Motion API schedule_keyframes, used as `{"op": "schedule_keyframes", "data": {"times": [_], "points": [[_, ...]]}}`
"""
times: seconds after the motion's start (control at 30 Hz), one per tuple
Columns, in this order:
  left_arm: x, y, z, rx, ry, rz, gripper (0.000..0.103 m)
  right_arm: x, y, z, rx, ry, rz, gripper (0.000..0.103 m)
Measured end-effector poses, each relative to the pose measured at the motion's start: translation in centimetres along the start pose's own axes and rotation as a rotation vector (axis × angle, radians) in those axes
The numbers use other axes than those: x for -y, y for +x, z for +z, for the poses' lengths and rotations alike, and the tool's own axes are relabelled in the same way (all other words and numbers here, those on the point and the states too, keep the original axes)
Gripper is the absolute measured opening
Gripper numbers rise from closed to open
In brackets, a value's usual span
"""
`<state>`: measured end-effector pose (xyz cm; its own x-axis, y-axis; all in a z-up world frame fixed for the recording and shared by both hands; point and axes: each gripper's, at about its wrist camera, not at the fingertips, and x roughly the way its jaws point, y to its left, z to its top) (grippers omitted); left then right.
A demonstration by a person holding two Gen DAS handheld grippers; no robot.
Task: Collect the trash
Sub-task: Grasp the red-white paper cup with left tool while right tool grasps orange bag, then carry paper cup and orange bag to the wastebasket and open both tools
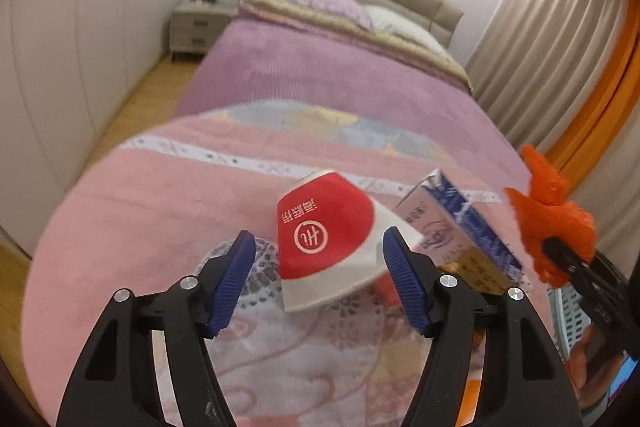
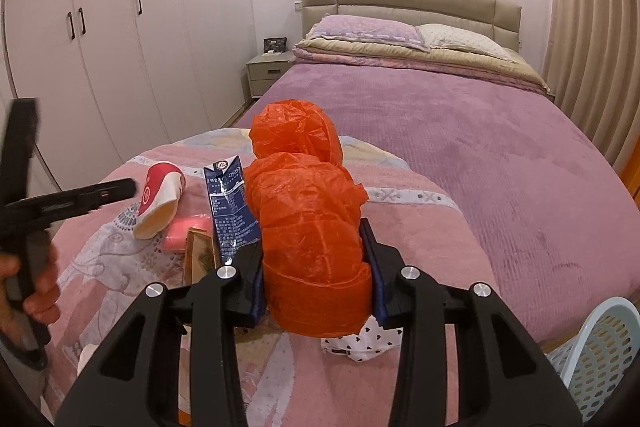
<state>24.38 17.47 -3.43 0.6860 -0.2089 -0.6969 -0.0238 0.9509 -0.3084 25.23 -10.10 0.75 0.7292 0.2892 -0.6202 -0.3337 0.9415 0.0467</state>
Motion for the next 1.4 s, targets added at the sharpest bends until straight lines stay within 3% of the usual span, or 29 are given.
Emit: {"op": "schedule_keyframes", "data": {"times": [0.07,0.13,0.3,0.37,0.43,0.57,0.63,0.83,1.0,1.13,1.27,1.4], "points": [[-0.1,1.6,0.3,-0.037,-0.003,-0.005,0.066,0.3,0.1,-0.1,-0.006,0.007,0.002,0.036],[-0.4,2.7,0.6,-0.048,-0.032,-0.027,0.076,0.5,0.5,0.0,-0.013,0.016,0.008,0.036],[-0.7,4.8,1.6,-0.069,-0.081,-0.089,0.077,0.6,1.4,0.2,-0.024,0.017,0.007,0.036],[-0.4,5.1,1.8,-0.074,-0.092,-0.111,0.071,0.5,1.7,0.4,-0.027,0.020,0.006,0.036],[-0.3,5.1,1.7,-0.074,-0.093,-0.137,0.055,0.5,1.9,0.4,-0.028,0.026,0.008,0.036],[0.6,4.5,1.5,-0.053,-0.074,-0.119,0.049,0.5,1.8,0.5,-0.018,0.037,0.003,0.036],[0.9,3.7,1.4,-0.043,-0.079,-0.144,0.031,0.4,1.3,0.4,-0.004,0.043,0.001,0.036],[2.9,-0.7,1.2,0.043,-0.014,-0.135,0.029,0.8,-1.7,0.6,0.059,0.070,0.017,0.036],[6.8,-5.4,1.0,0.116,0.067,-0.173,0.029,1.5,-5.5,0.6,0.124,0.110,0.032,0.036],[12.1,-8.3,0.2,0.154,0.160,-0.232,0.029,2.8,-9.0,0.0,0.174,0.140,0.014,0.036],[18.2,-9.2,-1.1,0.150,0.239,-0.313,0.029,4.6,-12.6,-1.0,0.213,0.158,-0.054,0.036],[24.0,-8.5,-2.8,0.122,0.310,-0.381,0.030,7.4,-16.0,-3.0,0.212,0.208,-0.178,0.036]]}}
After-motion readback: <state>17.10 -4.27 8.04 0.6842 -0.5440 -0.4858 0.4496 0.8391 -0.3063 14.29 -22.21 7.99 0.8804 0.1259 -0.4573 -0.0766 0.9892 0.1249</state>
